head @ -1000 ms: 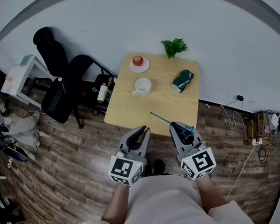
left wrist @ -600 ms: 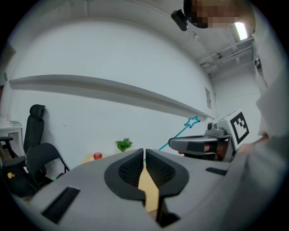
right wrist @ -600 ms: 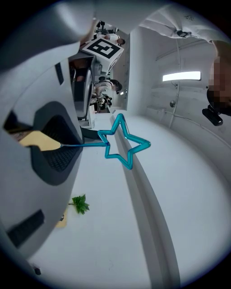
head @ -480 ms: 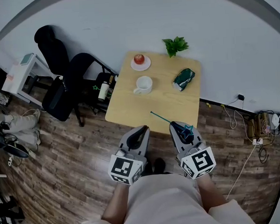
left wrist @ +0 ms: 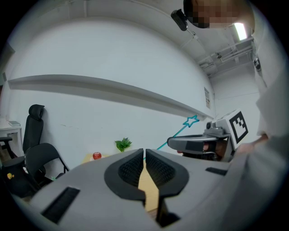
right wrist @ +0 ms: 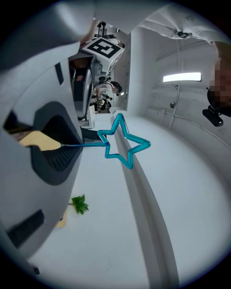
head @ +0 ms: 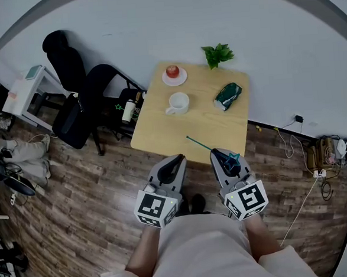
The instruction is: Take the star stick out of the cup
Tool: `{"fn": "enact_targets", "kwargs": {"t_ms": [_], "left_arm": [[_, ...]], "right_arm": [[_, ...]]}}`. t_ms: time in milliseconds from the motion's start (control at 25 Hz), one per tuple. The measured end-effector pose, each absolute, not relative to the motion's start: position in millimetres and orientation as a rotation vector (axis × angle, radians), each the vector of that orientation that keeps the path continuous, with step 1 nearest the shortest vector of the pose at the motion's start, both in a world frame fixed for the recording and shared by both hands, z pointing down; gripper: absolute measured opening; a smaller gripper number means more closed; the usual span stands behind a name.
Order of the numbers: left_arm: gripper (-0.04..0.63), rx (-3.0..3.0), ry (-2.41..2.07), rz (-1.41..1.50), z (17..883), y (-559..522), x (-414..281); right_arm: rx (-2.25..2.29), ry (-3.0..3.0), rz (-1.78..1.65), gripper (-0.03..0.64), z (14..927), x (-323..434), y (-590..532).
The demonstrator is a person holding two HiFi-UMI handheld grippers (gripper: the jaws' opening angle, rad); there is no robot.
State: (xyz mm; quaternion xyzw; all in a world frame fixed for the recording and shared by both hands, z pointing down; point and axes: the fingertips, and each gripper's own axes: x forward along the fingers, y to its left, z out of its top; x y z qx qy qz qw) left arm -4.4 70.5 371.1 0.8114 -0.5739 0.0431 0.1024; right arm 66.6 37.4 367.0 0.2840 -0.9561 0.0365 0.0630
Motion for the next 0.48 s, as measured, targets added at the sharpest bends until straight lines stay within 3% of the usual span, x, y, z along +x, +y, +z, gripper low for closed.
{"fn": "enact_targets", "kwargs": {"t_ms": [480], "left_arm": [[0.02, 2.381, -1.694, 0.135, 374.7, 70.3, -8.3]], "right_arm": [[0.85, -2.877, 0.116, 0.011, 371.5, 64.9, 36.1]]}}
